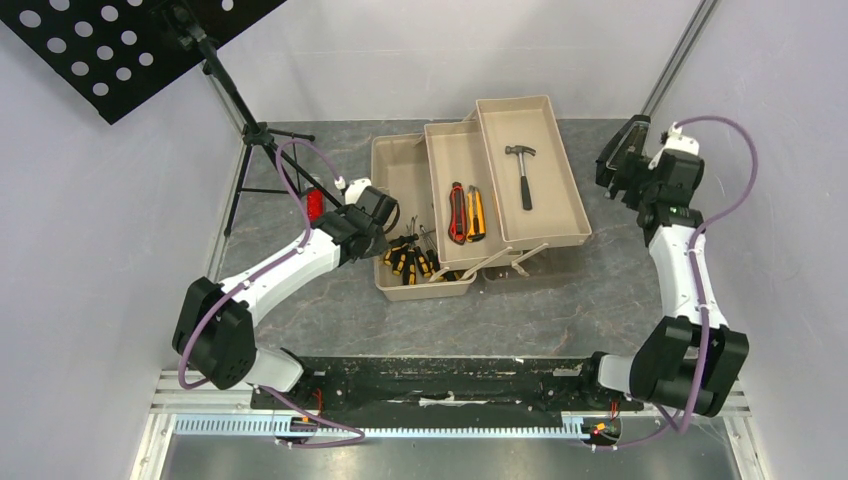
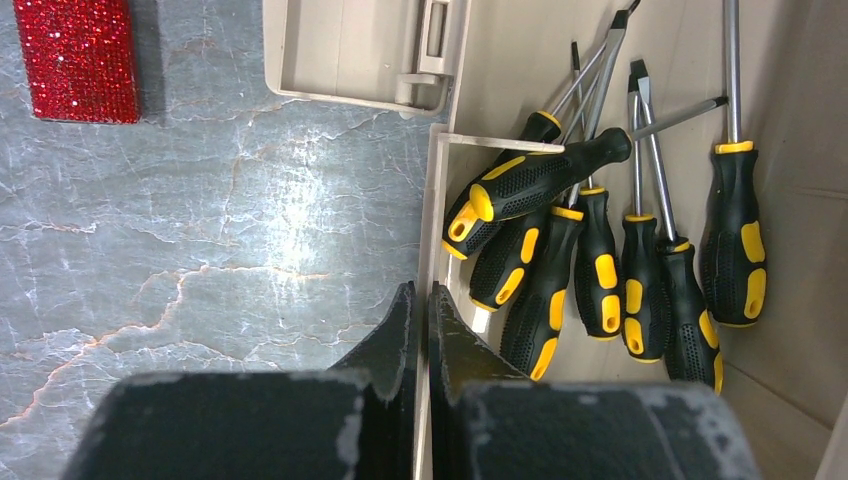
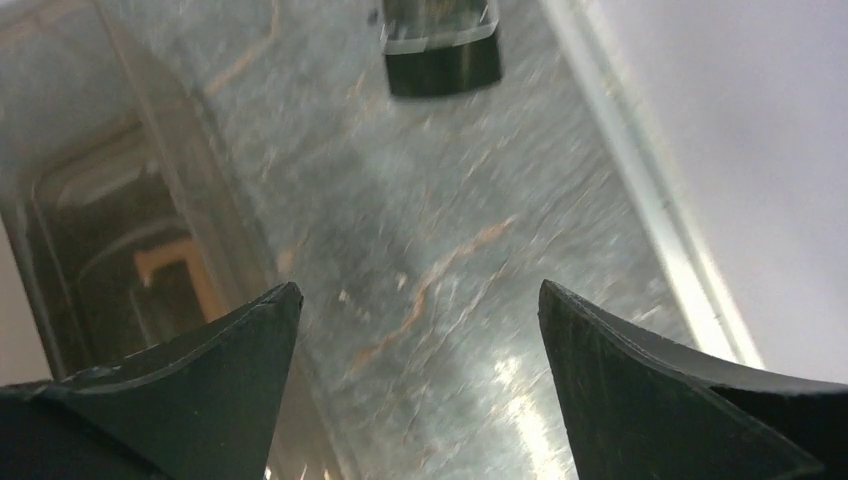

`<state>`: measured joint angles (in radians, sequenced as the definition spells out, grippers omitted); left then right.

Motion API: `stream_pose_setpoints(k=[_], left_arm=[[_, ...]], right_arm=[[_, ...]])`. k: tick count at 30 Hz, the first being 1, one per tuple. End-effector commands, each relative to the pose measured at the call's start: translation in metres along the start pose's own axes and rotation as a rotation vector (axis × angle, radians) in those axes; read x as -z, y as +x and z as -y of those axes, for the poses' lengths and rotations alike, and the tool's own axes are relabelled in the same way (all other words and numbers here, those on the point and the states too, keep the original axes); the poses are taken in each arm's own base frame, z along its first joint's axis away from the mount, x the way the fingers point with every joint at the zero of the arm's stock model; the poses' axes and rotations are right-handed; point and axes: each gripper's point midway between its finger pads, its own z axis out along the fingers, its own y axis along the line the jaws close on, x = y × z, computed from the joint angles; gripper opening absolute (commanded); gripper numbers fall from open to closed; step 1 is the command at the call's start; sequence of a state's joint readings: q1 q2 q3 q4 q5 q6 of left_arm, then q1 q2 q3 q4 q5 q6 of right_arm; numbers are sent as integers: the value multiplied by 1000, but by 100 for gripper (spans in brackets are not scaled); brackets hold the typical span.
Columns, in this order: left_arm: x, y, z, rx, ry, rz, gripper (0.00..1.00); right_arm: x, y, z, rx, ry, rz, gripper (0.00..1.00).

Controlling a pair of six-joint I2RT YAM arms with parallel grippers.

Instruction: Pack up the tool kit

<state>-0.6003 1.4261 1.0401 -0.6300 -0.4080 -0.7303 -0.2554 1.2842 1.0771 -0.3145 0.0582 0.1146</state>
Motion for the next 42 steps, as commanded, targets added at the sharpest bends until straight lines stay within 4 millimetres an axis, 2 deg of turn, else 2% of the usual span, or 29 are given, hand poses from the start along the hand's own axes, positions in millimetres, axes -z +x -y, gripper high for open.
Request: stream_pose_setpoints(k=[1,4,8,11,16,22,29,33,37,42], left_arm=[[4,-19,5,45,37,64,4],[5,-19,7,46,48,58,4],[5,-17,9,48,58,48,4],[4,-17,10,52,62,47,4],[5,-18,13,56,72,44,4],[5,-17,13,56,74,42,4],[4,-15,15,58,79,33,4],[4,-15,15,58,82,32,4],[5,-15,14,62,83,36,4],[6,-16,15,67,85,39,4]], right_arm=[[5,41,-38,-71,-235,-37,90],[11,59,-46,-92,-292,-17,87],[9,85,-57,-91,-353,-76,81],[10,94,-68,-74,-404,-96,74],[9,107,-79,-29,-425,-123,71],[1,129,-79,-11,-408,-184,65],[-7,142,-83,44,-394,-219,51],[-10,140,-77,85,-349,-210,32],[-6,120,-81,132,-334,-158,16],[5,93,-86,218,-275,-75,6]])
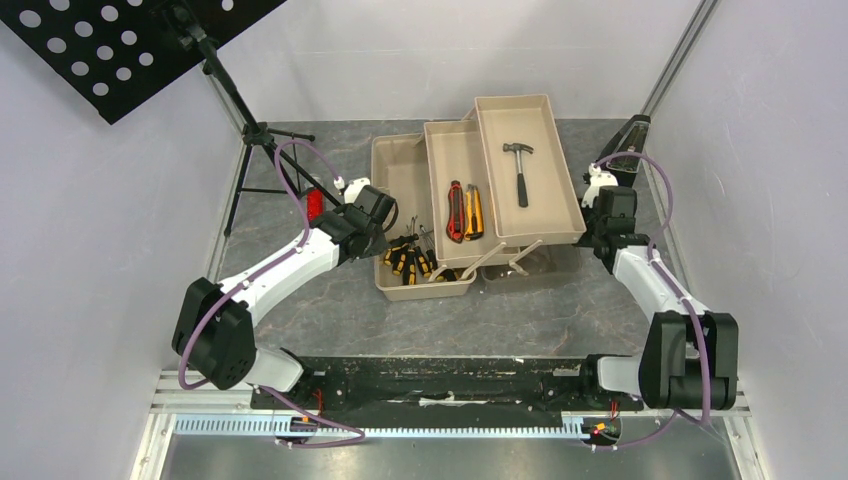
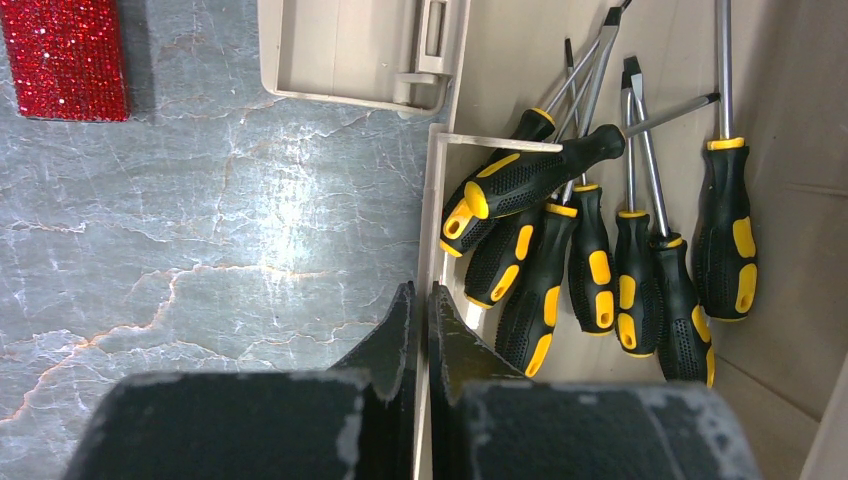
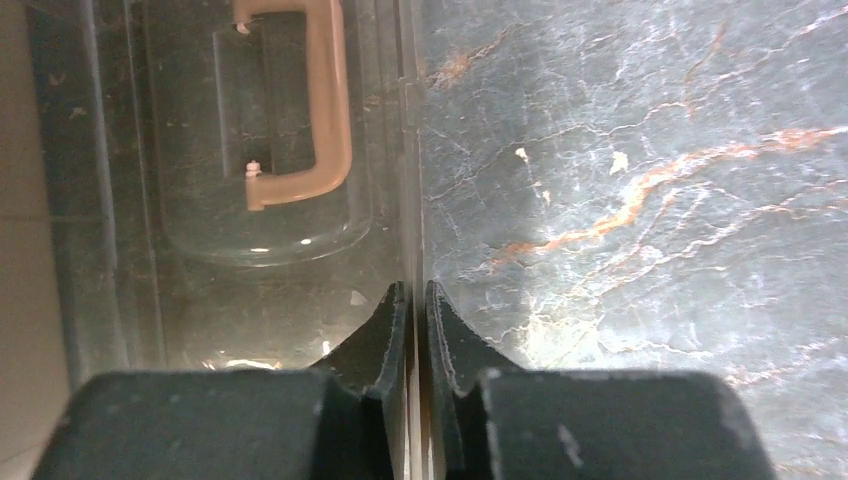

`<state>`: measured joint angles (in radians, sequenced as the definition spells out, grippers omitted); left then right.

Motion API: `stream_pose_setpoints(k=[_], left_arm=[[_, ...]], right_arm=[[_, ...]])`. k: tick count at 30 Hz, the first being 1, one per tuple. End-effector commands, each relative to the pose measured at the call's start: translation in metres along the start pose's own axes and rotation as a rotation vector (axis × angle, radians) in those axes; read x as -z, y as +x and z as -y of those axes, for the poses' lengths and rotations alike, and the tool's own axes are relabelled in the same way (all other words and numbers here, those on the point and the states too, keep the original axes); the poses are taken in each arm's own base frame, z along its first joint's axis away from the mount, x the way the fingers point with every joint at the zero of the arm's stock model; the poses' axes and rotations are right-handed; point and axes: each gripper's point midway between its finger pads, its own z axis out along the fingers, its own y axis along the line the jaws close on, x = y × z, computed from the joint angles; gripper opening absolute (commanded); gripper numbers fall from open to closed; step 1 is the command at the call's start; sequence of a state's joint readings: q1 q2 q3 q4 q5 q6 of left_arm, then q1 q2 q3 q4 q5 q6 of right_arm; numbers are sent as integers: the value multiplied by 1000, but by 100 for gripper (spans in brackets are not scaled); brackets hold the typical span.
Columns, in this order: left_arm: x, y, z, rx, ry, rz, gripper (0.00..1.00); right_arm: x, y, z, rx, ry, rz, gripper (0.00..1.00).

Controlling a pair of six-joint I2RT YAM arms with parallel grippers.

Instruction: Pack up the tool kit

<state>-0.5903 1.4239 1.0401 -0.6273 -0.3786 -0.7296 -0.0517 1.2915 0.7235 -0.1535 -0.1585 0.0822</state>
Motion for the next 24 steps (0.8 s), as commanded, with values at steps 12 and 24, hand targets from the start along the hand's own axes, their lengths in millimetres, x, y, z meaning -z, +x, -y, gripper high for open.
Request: stream_pose_setpoints(k=[12,24], left_arm=[[7,-18,10,73,55,69,4],[12,-16,39,111,192,36,4]], right_arm=[[69,-102,5,120,207,316,0],[131,-163,2,305,397,424,0]])
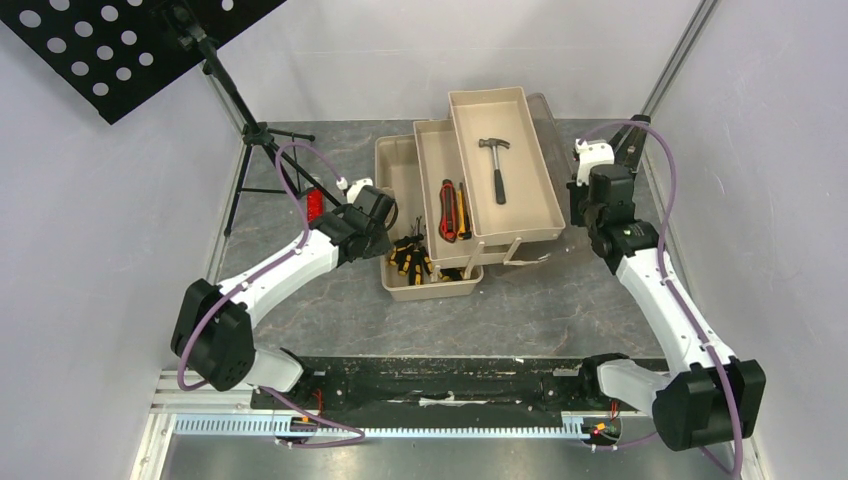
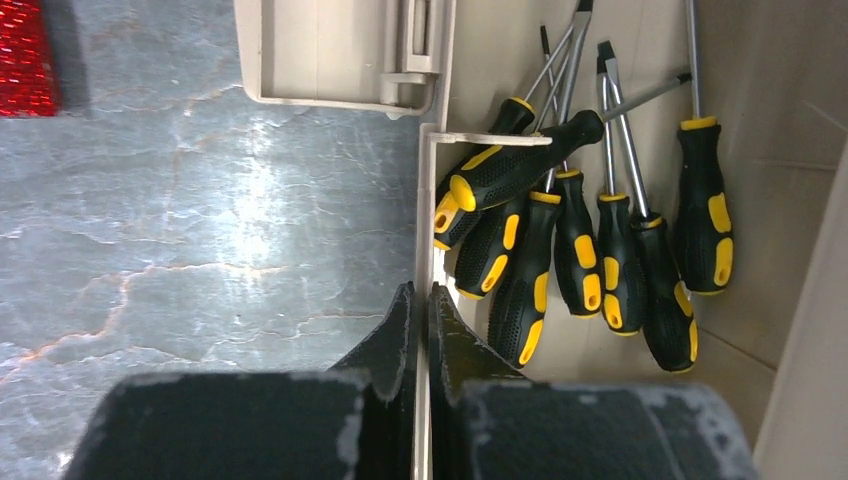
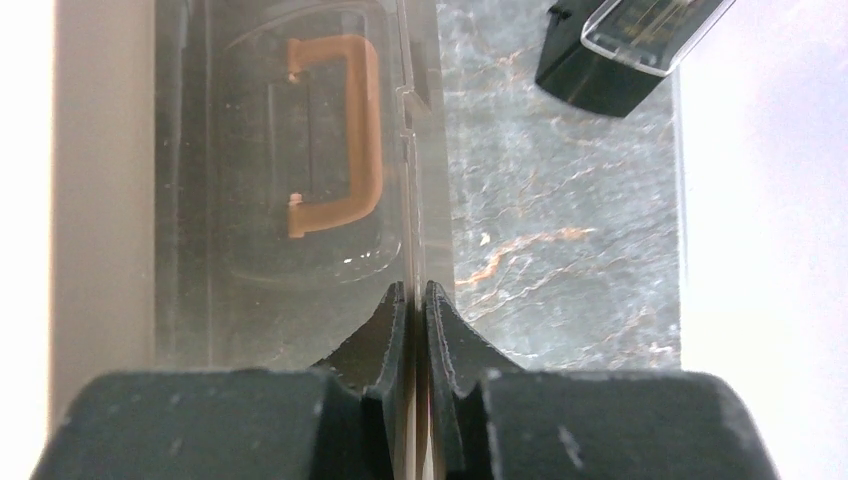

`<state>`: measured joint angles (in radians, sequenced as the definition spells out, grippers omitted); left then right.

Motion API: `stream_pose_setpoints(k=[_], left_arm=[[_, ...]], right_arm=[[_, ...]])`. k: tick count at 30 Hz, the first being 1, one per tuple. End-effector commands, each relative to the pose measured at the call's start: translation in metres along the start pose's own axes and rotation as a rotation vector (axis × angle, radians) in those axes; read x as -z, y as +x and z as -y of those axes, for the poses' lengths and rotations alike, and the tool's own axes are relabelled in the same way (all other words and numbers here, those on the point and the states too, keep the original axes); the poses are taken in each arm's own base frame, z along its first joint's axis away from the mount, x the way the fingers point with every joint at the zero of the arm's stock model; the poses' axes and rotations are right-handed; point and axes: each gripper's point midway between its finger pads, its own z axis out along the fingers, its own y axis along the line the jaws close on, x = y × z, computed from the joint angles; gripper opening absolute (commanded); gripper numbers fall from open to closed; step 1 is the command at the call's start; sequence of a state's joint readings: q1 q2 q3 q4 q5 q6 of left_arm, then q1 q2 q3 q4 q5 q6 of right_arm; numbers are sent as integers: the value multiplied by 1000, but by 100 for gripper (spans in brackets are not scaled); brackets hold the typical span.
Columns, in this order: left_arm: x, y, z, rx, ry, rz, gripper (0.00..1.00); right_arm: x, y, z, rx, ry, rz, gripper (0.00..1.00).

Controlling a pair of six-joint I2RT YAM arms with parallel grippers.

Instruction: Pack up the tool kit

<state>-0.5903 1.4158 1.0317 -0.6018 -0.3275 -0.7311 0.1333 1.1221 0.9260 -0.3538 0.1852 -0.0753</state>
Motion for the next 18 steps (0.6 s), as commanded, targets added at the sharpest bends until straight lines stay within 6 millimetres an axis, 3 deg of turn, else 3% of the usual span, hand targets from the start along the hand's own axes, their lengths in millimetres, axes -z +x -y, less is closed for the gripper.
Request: stream_pose_setpoints(k=[1,9,18], left_arm=[[9,-17,36,105,164,45,4],[15,-7,99,167,380,-10,4],[13,8,144,219,542,-90,5]], right_arm=[[45,-87,51,65,245,228,0],[77,-125,48,263,378,276,0],[110,-132,15,559,597,244,0]])
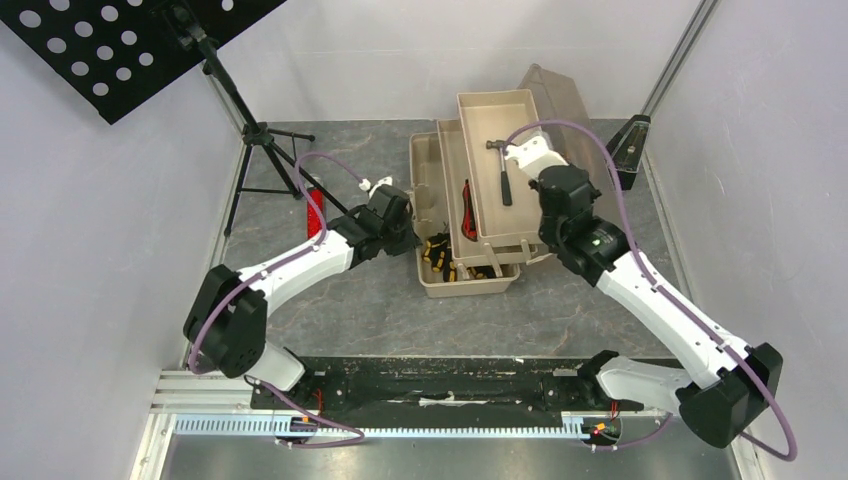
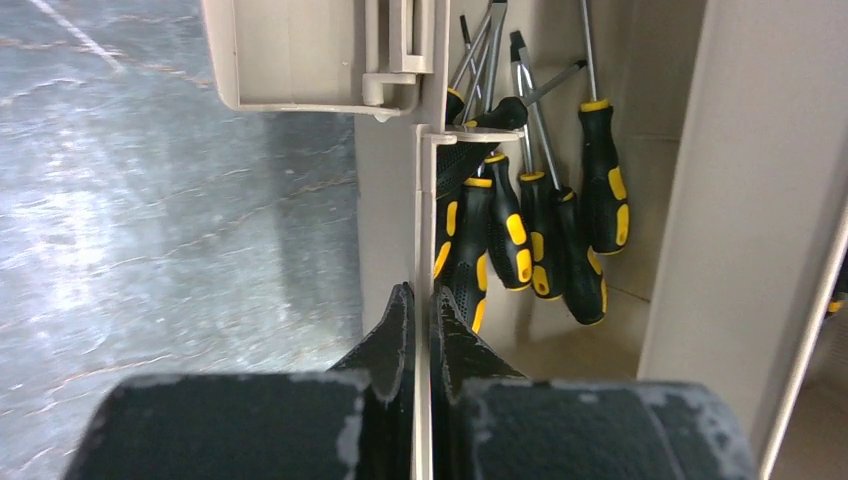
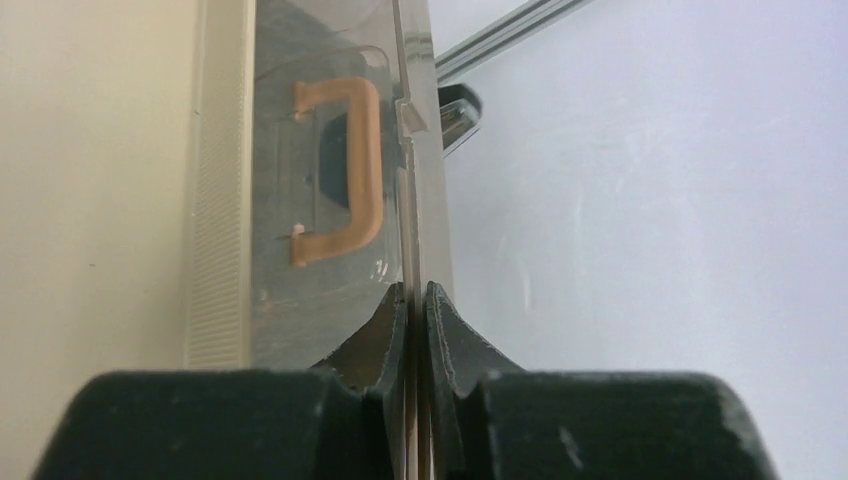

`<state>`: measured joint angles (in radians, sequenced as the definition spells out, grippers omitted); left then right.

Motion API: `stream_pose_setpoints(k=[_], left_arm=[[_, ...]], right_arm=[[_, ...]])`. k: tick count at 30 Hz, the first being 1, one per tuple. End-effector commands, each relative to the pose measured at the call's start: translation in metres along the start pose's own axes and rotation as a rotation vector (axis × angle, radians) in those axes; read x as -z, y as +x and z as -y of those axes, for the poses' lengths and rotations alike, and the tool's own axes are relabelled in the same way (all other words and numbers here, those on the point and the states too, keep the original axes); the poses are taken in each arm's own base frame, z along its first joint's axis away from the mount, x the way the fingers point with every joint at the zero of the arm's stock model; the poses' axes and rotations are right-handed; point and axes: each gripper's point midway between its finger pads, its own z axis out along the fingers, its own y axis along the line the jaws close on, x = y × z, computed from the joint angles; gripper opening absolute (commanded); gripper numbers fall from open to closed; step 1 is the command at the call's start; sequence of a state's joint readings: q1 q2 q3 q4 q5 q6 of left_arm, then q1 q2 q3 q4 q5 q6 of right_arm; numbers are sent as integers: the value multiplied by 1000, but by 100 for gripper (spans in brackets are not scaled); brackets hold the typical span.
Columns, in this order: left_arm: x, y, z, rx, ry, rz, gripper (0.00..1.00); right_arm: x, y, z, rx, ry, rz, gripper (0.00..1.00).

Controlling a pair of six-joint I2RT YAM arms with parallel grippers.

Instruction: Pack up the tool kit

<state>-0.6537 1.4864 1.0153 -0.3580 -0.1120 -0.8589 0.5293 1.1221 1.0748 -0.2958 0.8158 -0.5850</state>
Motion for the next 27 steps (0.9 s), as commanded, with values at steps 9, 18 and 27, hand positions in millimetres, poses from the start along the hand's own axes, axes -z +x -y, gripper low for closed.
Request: stream_pose_setpoints(k=[9,18,27], left_arm=[[-5,16,93,135,366,-68,8],[-2,24,96,206,461,-68,14],[1,28,90,257,505,-47,20]], right_arm=[[61,-56,7,259,285,49,0],[93,-91,-52,344,180,179,0],[108,-112,-101,378,87,267,0]])
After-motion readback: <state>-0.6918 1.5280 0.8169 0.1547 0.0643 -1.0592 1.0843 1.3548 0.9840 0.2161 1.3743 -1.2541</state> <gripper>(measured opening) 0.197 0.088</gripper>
